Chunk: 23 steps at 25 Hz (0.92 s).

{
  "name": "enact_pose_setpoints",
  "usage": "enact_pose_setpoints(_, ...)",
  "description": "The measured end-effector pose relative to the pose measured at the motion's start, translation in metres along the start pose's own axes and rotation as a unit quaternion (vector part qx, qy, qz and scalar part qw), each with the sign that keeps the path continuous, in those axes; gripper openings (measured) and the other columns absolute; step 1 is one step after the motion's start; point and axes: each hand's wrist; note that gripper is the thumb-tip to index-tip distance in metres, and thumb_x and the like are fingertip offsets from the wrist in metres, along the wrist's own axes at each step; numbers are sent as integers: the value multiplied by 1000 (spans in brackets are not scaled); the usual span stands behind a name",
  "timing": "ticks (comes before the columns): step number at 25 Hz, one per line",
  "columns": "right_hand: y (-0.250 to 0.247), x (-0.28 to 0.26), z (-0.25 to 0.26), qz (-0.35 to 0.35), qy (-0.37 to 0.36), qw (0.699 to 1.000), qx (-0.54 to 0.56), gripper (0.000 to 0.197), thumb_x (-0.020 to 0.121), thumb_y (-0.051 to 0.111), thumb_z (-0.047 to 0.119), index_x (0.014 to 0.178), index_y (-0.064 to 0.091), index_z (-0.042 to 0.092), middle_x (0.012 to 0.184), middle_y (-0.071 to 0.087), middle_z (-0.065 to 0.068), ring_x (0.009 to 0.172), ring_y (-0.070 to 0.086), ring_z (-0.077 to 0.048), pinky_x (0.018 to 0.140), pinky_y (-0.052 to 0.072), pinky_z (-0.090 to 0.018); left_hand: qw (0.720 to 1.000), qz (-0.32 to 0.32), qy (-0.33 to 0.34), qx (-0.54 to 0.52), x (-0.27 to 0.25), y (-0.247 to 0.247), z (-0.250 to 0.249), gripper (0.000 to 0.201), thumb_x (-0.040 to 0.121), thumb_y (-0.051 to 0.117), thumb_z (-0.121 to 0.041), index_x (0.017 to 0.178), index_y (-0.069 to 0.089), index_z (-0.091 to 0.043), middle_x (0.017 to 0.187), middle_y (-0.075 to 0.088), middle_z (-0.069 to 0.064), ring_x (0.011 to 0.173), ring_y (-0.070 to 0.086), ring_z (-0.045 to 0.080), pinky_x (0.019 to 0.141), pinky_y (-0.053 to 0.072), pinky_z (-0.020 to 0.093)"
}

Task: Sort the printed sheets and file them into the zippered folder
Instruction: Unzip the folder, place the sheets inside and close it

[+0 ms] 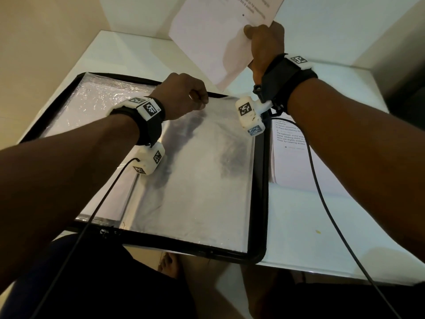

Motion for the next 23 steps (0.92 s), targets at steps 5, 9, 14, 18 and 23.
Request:
enact_pose_setpoints(5,1,-11,-15,43,17,998,39,23,96,56,-5,91,61,17,94,68,-9,86,65,-29,89,59,-51,1000,2,7,24,-3,5,-5,14,90,70,-13,102,76,-16,106,78,-1,103,69,23,91,50,29)
enact_pose_setpoints(9,-4,-15,-19,58,24,997,40,22,96,56,-3,92,62,18,97,68,-9,88,66,-28,87,59,-50,1000,11,-10,27,-5,6,-6,18,91,70,-18,108,75,-18,108,76,1,107,67,24,91,47,28)
enact_pose_setpoints(14,-25,-13,-18,69,17,997,-34,21,96,58,1,94,63,22,98,68,-4,88,67,-22,86,61,-48,995,-20,-67,72,-5,-1,1,26,81,56,-40,102,71,-34,110,72,-4,111,62,26,95,53,49)
enact_pose_setpoints(18,-39,-4,-17,93,23,992,-80,26,95,60,1,120,63,6,108,69,-9,89,69,-21,72,62,-38,979,-34,-142,139,2,-4,21,23,96,56,-31,106,75,-24,124,51,14,129,41,38,97,51,57)
enact_pose_setpoints(23,-42,6,-8,141,2,974,-176,32,93,62,3,124,65,8,105,70,-4,87,71,-17,71,62,-34,972,-44,-191,133,14,-9,40,22,94,58,-24,106,74,-17,128,53,22,124,48,46,104,47,51)
Point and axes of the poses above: each hand's wrist, its own x-axis towards the middle knuckle, its own y-axis out of the palm, z = x × y
